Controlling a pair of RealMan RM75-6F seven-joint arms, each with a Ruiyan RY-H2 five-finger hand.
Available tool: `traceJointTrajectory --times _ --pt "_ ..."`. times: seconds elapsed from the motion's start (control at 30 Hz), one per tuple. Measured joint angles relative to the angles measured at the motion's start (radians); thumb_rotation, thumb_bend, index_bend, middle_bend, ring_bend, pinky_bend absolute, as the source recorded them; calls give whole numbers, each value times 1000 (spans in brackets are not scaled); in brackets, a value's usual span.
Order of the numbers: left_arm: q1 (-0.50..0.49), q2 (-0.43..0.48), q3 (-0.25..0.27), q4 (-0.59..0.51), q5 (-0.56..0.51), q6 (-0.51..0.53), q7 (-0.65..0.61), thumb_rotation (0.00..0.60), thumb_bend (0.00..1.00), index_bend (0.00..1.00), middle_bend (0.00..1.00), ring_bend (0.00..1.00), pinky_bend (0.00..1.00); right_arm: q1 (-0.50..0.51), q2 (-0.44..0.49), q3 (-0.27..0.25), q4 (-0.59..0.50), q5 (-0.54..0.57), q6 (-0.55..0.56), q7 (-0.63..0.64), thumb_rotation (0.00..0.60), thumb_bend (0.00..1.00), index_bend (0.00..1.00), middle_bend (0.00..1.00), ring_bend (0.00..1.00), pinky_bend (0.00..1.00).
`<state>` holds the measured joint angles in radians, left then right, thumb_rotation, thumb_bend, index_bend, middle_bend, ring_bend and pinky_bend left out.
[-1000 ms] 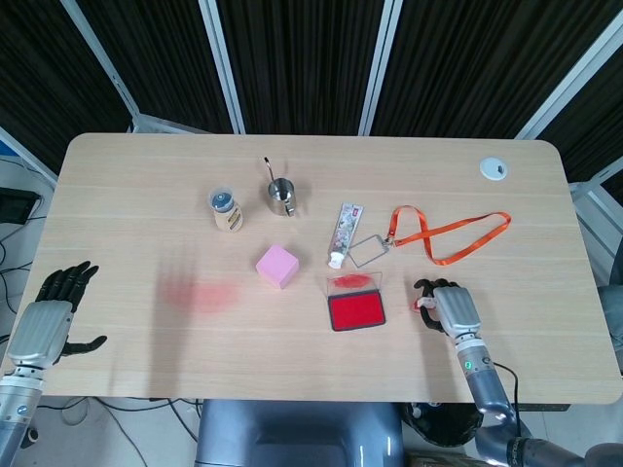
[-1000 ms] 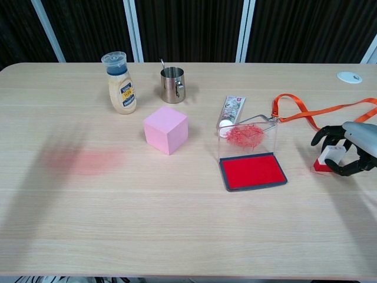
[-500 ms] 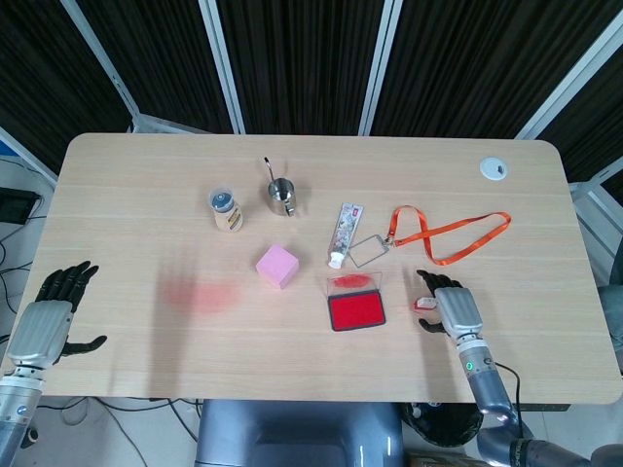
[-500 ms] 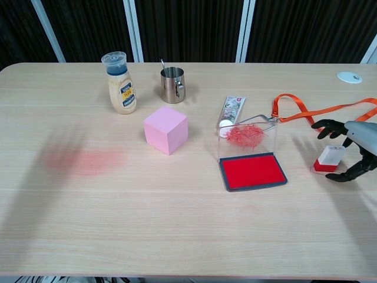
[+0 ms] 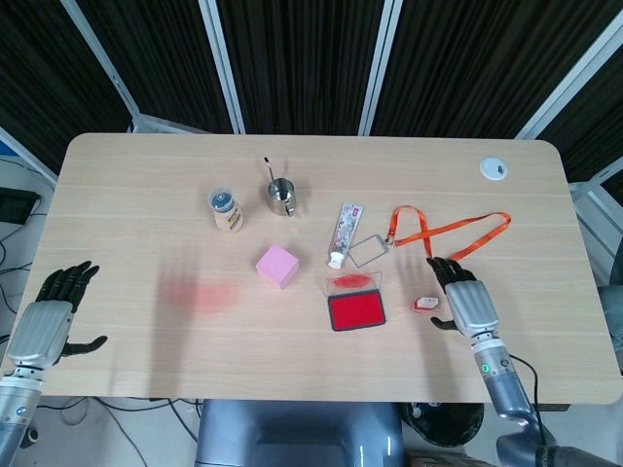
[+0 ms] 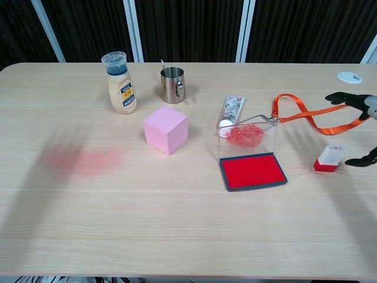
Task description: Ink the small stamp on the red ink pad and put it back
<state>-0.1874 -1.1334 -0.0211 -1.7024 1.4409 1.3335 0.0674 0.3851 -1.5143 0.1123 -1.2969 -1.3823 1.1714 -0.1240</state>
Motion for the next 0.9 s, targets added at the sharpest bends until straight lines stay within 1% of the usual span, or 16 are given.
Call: traceJointTrajectory --times 0.13,0.3,0.47,0.6,0.77,0.9 --pt "2 0 3 3 8 5 5 600 22 0 0 0 0 -23 107 -10 -109 -16 38 -51 600 164 4 63 59 238" --pt "3 1 4 6 7 8 23 600 22 0 0 0 0 -82 240 -39 -227 -60 133 -88 600 103 0 0 1 203" --pt "5 -3 2 11 5 15 48 600 22 0 0 0 0 -151 313 -85 -283 -82 195 -112 600 90 0 0 0 200" --pt "5 -7 -2 16 -5 17 66 600 22 0 0 0 0 -184 343 -103 -314 -105 246 -121 600 89 0 0 0 200" --pt "6 -16 -9 24 -9 27 77 600 22 0 0 0 0 -226 351 -112 -314 -149 338 -90 600 89 0 0 0 200" --pt "7 -20 -12 27 -7 35 77 600 22 0 0 0 0 -235 339 -104 -290 -143 339 -47 600 90 0 0 0 200"
